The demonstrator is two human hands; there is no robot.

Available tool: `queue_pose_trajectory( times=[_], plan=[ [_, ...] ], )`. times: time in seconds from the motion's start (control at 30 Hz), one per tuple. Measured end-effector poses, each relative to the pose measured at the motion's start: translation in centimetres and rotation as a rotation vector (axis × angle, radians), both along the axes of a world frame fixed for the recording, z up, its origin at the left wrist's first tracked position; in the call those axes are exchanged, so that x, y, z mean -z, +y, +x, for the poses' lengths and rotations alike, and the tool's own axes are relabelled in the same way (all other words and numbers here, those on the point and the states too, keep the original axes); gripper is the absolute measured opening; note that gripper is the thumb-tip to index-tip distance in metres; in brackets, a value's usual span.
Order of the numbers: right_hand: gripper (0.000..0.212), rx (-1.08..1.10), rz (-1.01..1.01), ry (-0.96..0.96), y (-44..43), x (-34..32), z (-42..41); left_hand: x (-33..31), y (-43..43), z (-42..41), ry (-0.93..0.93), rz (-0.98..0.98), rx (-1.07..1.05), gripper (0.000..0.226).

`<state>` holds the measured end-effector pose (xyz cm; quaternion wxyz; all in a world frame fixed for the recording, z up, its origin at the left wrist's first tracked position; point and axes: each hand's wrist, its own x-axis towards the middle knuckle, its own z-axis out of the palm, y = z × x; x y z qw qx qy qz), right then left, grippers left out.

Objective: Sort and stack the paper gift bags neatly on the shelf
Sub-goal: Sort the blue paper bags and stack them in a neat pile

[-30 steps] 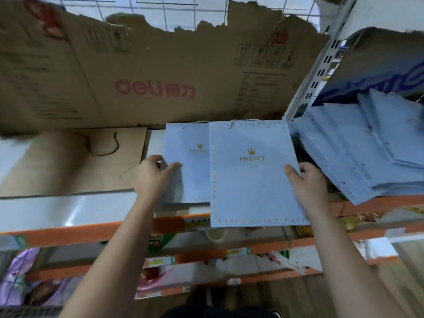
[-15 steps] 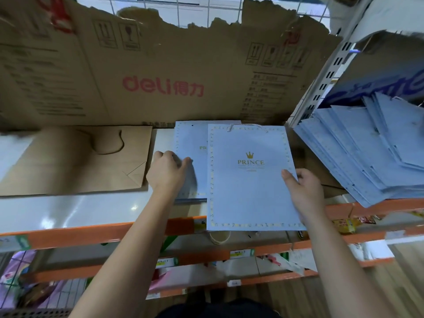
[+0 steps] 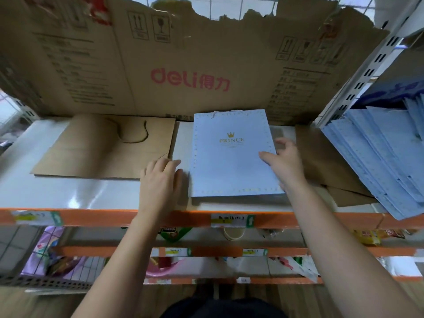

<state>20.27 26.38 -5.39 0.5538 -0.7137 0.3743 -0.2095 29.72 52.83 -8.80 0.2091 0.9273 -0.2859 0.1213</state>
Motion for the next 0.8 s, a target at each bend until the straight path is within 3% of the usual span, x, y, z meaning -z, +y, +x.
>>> queue_pose_trajectory(
  times=[0.07, 0.27, 0.37, 0.53, 0.7, 0.8],
  plan=[
    [0.056, 0.001, -0.101, 0.048, 0.2, 0.1, 0.0, 0.2, 0.1, -0.1, 0.003, -0.025, -0.012, 0.042],
    [0.036, -0.086, -0.545, 0.245, 0.3, 0.8, -0.5, -0.1, -0.4, -0.3, -0.007, -0.014, 0.007, 0.037],
    [0.036, -0.097, -0.679, 0.346, 0.3, 0.9, -0.9, -0.2, -0.4, -0.3, 0.015, -0.026, 0.018, 0.036],
    [0.026, -0.193, -0.579, 0.220, 0.5, -0.1, -3.9, -0.4, -0.4, -0.4, 0.075, -0.021, 0.157, 0.042],
    [0.065, -0.420, -0.447, 0.383, 1.3, -0.7, -6.7, -1.0, -0.9, -1.4, 0.122, 0.085, 0.198, 0.082],
    [0.073, -0.430, -0.466, 0.385, 1.5, -0.9, -6.7, -1.1, -1.3, -1.7, 0.097, 0.138, 0.206, 0.098]
  ],
)
